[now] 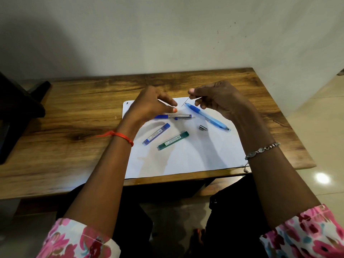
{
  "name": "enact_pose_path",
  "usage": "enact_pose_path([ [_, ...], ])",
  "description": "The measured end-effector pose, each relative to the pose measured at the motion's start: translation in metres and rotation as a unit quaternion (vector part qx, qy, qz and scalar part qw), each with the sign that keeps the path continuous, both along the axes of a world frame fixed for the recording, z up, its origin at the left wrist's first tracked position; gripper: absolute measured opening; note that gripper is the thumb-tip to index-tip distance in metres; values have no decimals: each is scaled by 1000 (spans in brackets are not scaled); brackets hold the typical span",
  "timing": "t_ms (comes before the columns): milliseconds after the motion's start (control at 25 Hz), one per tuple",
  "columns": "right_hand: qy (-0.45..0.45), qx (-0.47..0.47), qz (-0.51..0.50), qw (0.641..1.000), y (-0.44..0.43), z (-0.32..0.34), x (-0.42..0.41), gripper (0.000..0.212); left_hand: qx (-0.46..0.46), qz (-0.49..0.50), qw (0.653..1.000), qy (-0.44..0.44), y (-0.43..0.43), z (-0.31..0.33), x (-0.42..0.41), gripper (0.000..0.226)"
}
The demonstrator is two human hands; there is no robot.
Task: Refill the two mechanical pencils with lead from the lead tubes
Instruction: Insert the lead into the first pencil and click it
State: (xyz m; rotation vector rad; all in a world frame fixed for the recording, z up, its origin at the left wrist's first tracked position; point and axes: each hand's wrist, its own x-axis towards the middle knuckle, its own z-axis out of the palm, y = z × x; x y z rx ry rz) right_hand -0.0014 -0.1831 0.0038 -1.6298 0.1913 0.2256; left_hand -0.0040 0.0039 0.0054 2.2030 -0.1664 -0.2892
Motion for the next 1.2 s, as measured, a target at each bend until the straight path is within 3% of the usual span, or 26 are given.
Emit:
enact_pose_path([
  [80,-11,10,-22,1000,-3,-1,1,7,104,-14,992,-71,-3,-5,1,20],
  [280,-41,21,-35,998,-5,-3,2,8,195,-56,976,-82,-4,-20,6,19],
  [400,-72,37,-47,996,-3,-2,1,6,202,-57,973,-92,-4,-23,7,18],
  [560,-158,97,-107,977,-1,5,2,13,107,-48,989,-93,0,-10,7,15],
  [680,-217,150,-144,954,-1,11,1,18,-60,-2,998,-37,3,2,6,12],
  [800,-251,198,-132,938,-1,15,-1,19,-184,19,983,10,1,8,4,14],
  [1200,-282,214,-101,930,-1,18,-4,19,-194,2,981,19,-2,8,2,13],
])
